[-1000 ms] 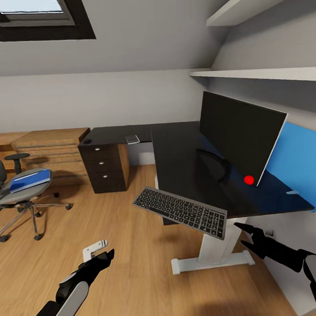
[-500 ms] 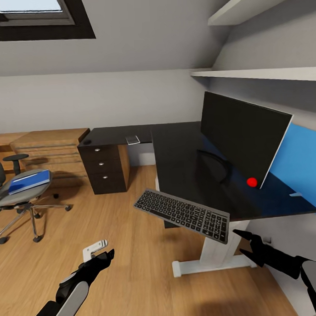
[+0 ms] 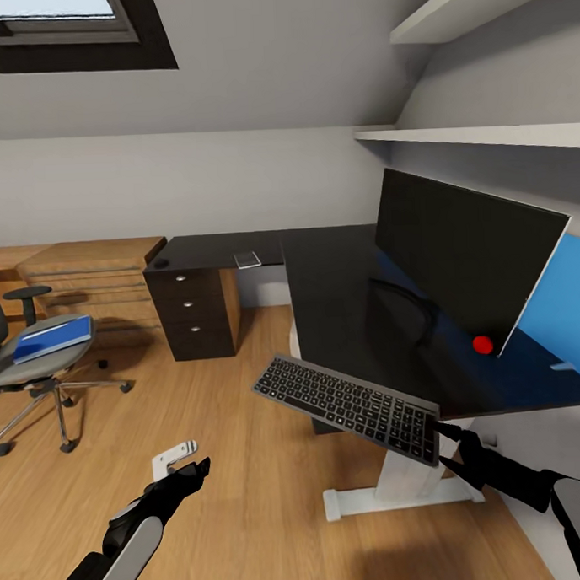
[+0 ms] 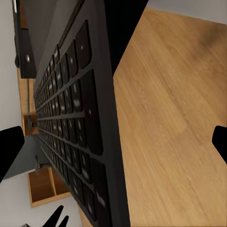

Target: In the bedroom, organize the workspace by keeping the computer under the desk, ensuring the monitor is on the desk, placing the keyboard on the desk next to the monitor, placing the mouse on the desk next to the keyboard, moving the folder from the swivel chair onto the desk next to the mouse, stacking the notebook on top of the folder with the pen on top of the notebook, and positioning the swivel chair next to the desk.

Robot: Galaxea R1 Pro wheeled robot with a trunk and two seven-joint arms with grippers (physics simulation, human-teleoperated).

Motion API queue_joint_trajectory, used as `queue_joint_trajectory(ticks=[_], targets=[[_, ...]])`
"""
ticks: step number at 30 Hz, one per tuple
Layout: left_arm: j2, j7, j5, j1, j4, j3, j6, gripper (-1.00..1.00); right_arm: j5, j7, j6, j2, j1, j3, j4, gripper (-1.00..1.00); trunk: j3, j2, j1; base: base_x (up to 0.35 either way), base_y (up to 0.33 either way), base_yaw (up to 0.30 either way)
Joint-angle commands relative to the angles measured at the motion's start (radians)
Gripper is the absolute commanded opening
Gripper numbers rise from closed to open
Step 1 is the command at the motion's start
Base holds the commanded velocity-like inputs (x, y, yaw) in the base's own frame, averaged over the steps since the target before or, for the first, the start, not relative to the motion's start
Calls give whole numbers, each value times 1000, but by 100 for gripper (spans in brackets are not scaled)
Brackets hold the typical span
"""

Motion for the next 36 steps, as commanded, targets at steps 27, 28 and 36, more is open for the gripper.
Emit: queue_joint_trajectory(ticks=[27, 28, 36], targets=[[-2, 9, 6, -1, 12, -4, 1, 100, 7, 33, 5, 2, -1, 62, -1, 100, -1, 0, 0, 24, 11, 0], [-2, 9, 6, -1, 12, -4, 1, 100, 7, 33, 5, 2, -1, 63, -1, 100, -1, 0, 0, 165, 56, 0], [-2, 8, 7, -1, 12, -4, 1, 100, 7, 33, 5, 0, -1, 64, -1, -100, -1, 0, 0, 39, 13, 0]])
